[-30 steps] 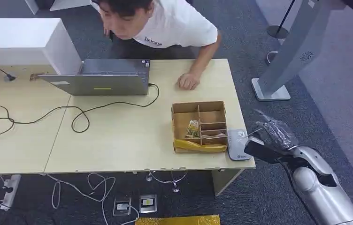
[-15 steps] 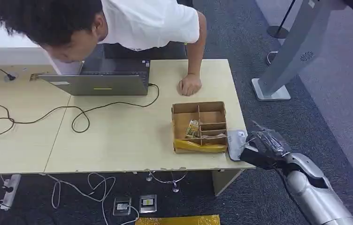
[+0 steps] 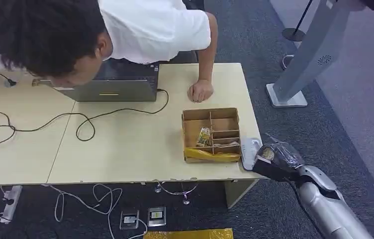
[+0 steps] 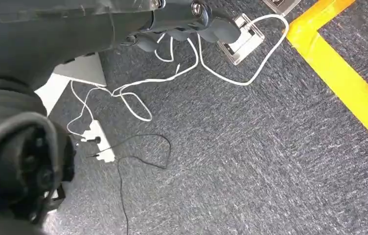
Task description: Pass the card to the sensor for recognition and then transmit it.
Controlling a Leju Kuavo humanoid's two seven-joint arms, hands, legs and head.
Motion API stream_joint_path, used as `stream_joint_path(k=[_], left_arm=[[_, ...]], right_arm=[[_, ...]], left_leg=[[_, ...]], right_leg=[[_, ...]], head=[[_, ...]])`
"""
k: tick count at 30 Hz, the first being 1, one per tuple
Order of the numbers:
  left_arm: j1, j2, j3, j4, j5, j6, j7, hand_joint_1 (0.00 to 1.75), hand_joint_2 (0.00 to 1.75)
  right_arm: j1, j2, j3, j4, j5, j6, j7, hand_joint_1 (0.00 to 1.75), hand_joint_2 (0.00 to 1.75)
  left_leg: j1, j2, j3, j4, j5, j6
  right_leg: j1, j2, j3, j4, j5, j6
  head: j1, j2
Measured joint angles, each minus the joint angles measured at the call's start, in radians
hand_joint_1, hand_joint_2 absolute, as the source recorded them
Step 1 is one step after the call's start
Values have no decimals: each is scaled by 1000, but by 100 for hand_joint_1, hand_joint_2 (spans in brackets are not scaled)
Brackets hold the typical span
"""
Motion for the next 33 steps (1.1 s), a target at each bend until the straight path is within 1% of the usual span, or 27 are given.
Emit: stream_joint_path(k=[10, 16, 23, 27, 33], left_arm=[[0, 0, -2, 0, 0, 0, 0, 0, 0], [0, 0, -3, 0, 1, -3, 0, 0, 0], [-1, 0, -3, 0, 1, -3, -2, 0, 0], [-1, 1, -3, 0, 1, -3, -3, 0, 0], [-1, 1, -3, 0, 1, -2, -8, 0, 0]], right_arm=[[-39, 15, 14, 58, 0, -5, -13, 175, 175], [-61, 14, 15, 74, 2, -10, -18, 175, 175], [-84, 3, 14, 68, 3, 3, -3, 175, 175], [-108, -12, -7, 37, 8, 24, 5, 175, 175], [-160, -26, -54, -11, 20, 27, 11, 175, 175]], left_leg=[[0, 3, 3, 0, 0, 0], [0, 3, 3, 0, 0, 0], [0, 3, 1, 0, 0, 0], [0, 3, 1, 0, 0, 0], [0, 2, 0, 0, 0, 0]], right_leg=[[0, 3, 2, 0, 0, 0], [0, 3, 2, 0, 0, 0], [0, 3, 1, 0, 0, 0], [0, 3, 1, 0, 0, 0], [0, 2, 0, 0, 0, 0]], head=[[0, 0], [0, 0], [0, 0], [0, 0], [0, 0]])
